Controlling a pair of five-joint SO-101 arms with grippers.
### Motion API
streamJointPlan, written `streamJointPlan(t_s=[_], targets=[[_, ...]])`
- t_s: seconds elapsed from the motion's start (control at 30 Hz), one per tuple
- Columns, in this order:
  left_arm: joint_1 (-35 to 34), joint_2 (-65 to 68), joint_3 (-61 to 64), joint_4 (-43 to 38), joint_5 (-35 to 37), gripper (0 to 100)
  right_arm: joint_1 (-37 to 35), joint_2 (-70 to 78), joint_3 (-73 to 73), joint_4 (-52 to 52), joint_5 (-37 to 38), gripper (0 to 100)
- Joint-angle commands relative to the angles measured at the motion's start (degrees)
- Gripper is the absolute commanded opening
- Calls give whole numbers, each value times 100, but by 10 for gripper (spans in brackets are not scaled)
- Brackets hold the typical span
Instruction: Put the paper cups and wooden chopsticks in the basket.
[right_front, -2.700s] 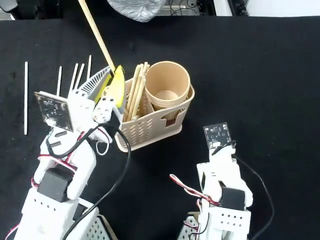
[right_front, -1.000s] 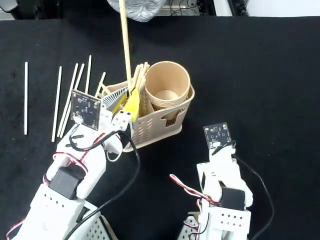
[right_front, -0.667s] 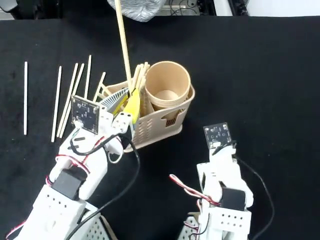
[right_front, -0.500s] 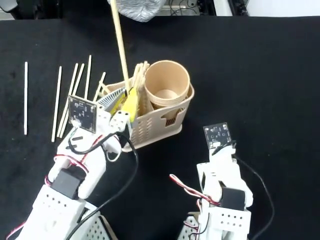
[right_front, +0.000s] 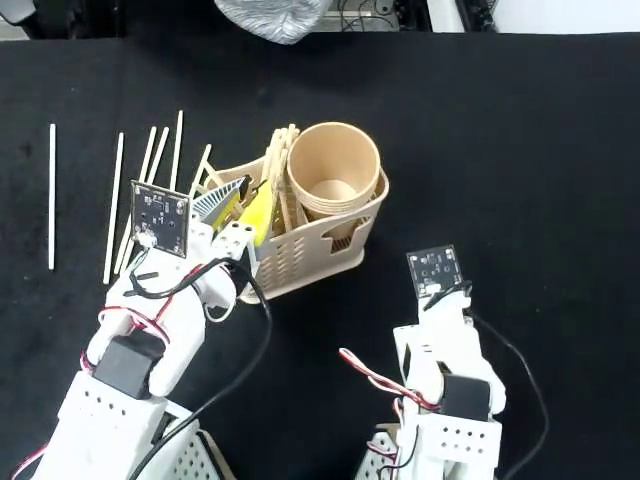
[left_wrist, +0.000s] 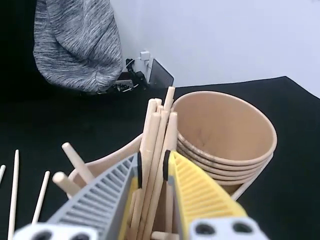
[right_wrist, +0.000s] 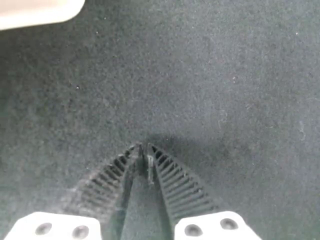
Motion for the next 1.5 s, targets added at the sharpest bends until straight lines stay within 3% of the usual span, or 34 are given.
streamJointPlan(t_s=[0.0, 0.17, 0.37, 0.6, 0.87, 1.03, 1.2, 1.47], targets=[[-66, 35, -145, 97, 35, 113, -62, -409, -22, 26, 35, 13], [-66, 35, -259, 211, 70, 112, -62, -409, -22, 26, 35, 13], [110, 35, -1112, 1196, 79, 109, -62, -409, -22, 26, 35, 13], [66, 35, -1657, 1371, 62, 109, -62, -409, -22, 26, 35, 13], [48, 35, -3477, 2743, 26, 112, -62, -409, -22, 26, 35, 13], [-743, 105, -4022, 3007, -26, 113, -62, -409, -22, 26, 35, 13], [-1622, 97, -4022, 2998, -519, 113, -62, -409, -22, 26, 35, 13], [-3204, 308, -3371, 2980, -1275, 113, -62, -409, -22, 26, 35, 13]])
